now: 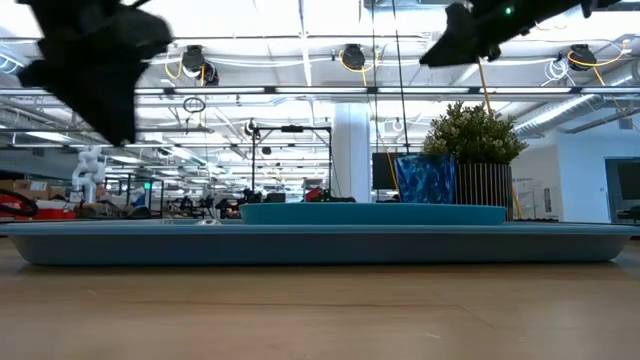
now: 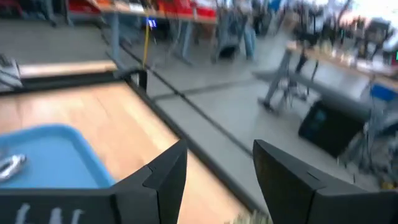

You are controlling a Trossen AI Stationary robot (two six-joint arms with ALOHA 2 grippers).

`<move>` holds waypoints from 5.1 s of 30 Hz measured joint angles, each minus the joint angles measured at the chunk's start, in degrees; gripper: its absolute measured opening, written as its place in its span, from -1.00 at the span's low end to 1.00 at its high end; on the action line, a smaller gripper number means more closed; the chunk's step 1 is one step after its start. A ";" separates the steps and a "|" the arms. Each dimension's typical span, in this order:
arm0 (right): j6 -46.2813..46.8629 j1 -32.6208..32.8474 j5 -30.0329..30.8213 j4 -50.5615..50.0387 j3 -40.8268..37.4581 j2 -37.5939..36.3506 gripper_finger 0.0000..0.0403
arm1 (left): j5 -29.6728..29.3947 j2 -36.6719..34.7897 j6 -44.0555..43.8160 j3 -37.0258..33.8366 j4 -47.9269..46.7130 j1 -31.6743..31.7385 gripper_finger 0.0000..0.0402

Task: Pick and place plate/cup/fork/spoon on tray
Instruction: Adjust the blue tray

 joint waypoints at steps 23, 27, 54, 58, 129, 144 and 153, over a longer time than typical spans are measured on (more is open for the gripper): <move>59.28 17.95 -12.55 -76.22 24.30 22.34 -0.13 | -3.54 -21.29 24.61 -22.57 15.67 -2.59 -0.36; 71.83 20.38 -16.16 -66.63 17.02 20.52 -0.13 | -0.13 -23.41 20.95 -27.78 21.86 -2.03 -0.36; 89.31 25.44 -23.27 -44.52 -3.95 19.85 -0.17 | 10.17 -23.13 11.86 -32.70 19.99 -2.64 -0.36; 90.82 26.14 -23.19 -47.48 -4.37 19.89 -0.25 | 10.42 -23.13 9.41 -32.70 17.73 -2.63 -0.36; 84.18 30.31 -33.02 -29.10 -4.33 32.38 -1.00 | 9.97 -16.44 42.02 -34.34 32.29 19.80 -1.00; 85.06 31.18 -33.99 -27.16 -4.39 32.40 -1.00 | 12.12 -11.11 46.30 -34.06 36.58 22.73 -1.00; 85.88 32.17 -33.89 -26.64 -4.37 32.38 -1.00 | 12.60 -11.03 47.65 -33.86 36.90 24.23 -1.00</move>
